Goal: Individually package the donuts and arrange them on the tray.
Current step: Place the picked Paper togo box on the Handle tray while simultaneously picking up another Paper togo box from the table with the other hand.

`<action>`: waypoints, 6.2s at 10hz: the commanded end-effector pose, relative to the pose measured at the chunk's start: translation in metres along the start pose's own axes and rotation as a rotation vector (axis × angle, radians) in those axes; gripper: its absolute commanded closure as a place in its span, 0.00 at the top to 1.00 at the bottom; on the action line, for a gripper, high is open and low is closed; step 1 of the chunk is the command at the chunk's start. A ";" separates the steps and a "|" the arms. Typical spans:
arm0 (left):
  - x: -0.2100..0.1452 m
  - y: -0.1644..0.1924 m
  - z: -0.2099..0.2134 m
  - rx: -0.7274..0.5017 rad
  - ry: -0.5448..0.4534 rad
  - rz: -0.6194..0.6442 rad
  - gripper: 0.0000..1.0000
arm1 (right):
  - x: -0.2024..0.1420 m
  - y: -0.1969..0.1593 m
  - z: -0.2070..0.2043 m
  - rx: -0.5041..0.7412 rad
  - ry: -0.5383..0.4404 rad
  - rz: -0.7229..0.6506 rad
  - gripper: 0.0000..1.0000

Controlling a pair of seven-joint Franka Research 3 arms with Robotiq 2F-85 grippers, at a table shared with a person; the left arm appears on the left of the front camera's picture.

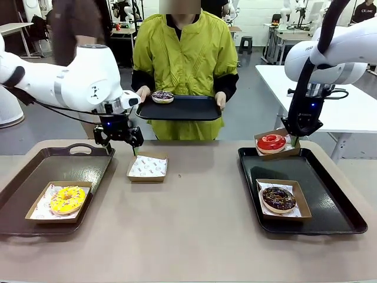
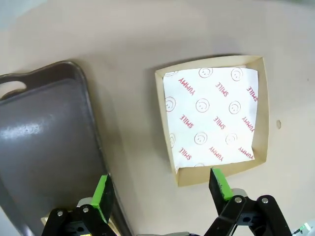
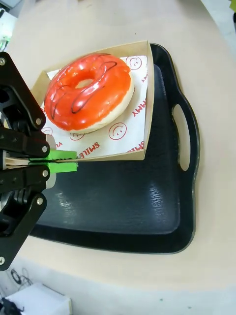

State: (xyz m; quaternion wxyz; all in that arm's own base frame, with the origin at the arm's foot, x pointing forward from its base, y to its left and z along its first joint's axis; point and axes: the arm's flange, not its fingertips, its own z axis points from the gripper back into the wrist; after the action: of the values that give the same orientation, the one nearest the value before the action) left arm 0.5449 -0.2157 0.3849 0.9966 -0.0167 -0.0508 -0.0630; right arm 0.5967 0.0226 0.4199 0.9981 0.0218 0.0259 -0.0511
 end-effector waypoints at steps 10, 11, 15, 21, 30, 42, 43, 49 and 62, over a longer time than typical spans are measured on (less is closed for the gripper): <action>0.002 -0.002 -0.007 -0.039 0.014 -0.012 1.00 | 0.000 0.000 0.000 0.000 0.000 0.000 0.02; 0.000 0.002 -0.012 -0.043 0.023 -0.006 1.00 | 0.001 0.006 -0.008 -0.002 -0.007 0.004 0.02; 0.016 -0.006 -0.034 -0.018 0.065 -0.021 1.00 | 0.002 0.014 -0.033 -0.023 0.001 0.040 0.02; 0.043 -0.016 -0.053 0.000 0.103 0.007 1.00 | 0.013 0.010 -0.054 -0.022 0.039 0.082 0.02; 0.048 -0.011 -0.055 -0.007 0.108 0.045 0.16 | 0.018 0.009 -0.058 -0.021 0.054 0.128 1.00; 0.038 0.002 0.039 -0.071 0.100 0.073 0.00 | -0.041 -0.093 0.002 0.480 0.165 0.083 1.00; 0.040 0.005 0.060 -0.090 0.083 0.079 0.00 | -0.058 -0.124 0.010 0.585 0.131 0.066 1.00; 0.081 0.007 0.128 -0.043 0.097 0.191 0.00 | -0.150 -0.249 0.019 0.972 -0.237 -0.026 1.00; 0.102 0.013 0.125 -0.057 0.129 0.218 0.00 | -0.195 -0.294 -0.019 1.085 -0.330 -0.023 1.00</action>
State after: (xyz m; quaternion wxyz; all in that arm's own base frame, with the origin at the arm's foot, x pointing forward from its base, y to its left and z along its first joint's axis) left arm 0.6394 -0.2128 0.5184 0.9977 -0.0469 0.0201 0.0436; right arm 0.3707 -0.2490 0.3983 0.8341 0.5225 -0.1664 -0.0601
